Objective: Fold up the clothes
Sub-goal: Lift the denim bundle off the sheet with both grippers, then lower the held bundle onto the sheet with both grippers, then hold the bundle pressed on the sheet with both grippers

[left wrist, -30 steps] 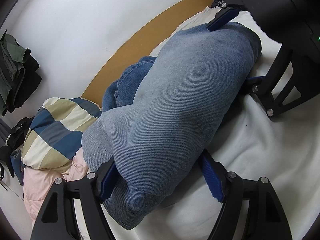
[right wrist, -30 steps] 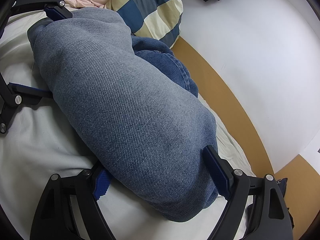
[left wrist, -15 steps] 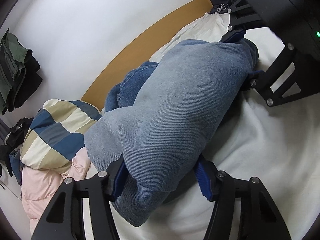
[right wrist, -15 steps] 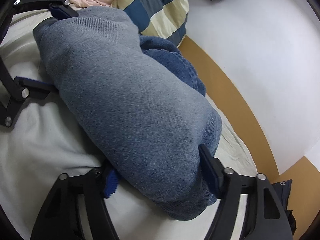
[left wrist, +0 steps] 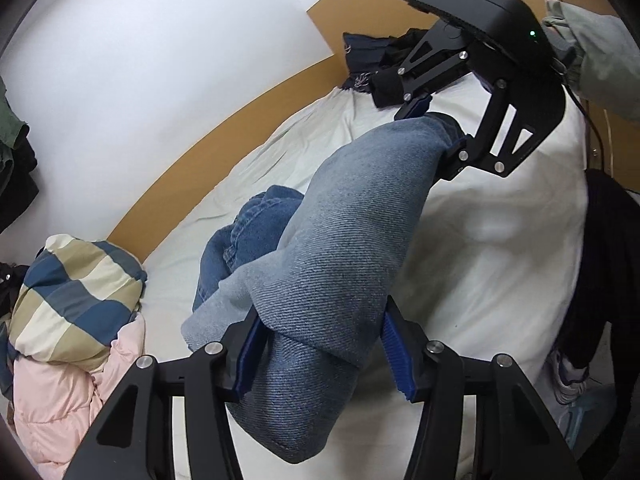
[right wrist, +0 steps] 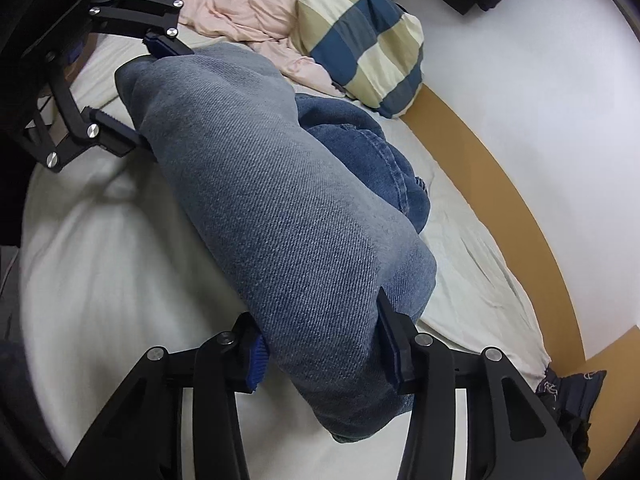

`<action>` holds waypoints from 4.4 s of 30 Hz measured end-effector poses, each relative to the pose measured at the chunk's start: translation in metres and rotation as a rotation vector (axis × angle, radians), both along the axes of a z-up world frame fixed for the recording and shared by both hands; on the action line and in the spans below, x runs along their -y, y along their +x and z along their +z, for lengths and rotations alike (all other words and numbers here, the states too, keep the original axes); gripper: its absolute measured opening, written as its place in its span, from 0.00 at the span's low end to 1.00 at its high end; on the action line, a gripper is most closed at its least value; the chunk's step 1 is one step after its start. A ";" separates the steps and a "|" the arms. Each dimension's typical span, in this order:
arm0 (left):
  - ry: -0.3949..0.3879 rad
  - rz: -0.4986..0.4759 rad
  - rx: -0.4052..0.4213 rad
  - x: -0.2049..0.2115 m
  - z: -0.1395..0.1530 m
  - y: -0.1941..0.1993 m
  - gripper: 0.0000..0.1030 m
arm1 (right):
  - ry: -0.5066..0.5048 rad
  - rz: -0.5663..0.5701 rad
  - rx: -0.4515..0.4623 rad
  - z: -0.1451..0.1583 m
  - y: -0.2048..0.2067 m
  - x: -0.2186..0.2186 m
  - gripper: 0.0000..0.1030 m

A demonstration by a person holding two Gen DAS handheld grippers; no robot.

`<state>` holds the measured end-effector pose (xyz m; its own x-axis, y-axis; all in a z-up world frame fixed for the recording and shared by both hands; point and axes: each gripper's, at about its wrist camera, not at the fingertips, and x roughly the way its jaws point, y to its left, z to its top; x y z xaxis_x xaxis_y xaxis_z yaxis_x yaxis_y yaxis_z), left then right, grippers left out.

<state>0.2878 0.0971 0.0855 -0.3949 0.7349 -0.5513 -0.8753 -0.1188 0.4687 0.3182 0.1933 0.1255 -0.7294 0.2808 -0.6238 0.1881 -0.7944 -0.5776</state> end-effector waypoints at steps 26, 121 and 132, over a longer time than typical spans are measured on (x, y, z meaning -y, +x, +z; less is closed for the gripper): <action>0.400 0.604 0.727 -0.064 -0.011 -0.273 1.00 | -0.616 -0.258 -0.037 -0.005 -0.172 -0.152 0.77; 0.265 0.588 0.717 -0.116 -0.042 -0.276 0.46 | -0.997 -0.532 -0.038 -0.096 -0.235 -0.204 0.08; 0.288 0.579 0.698 -0.114 -0.043 -0.273 0.46 | -1.007 -0.512 -0.052 -0.097 -0.234 -0.206 0.08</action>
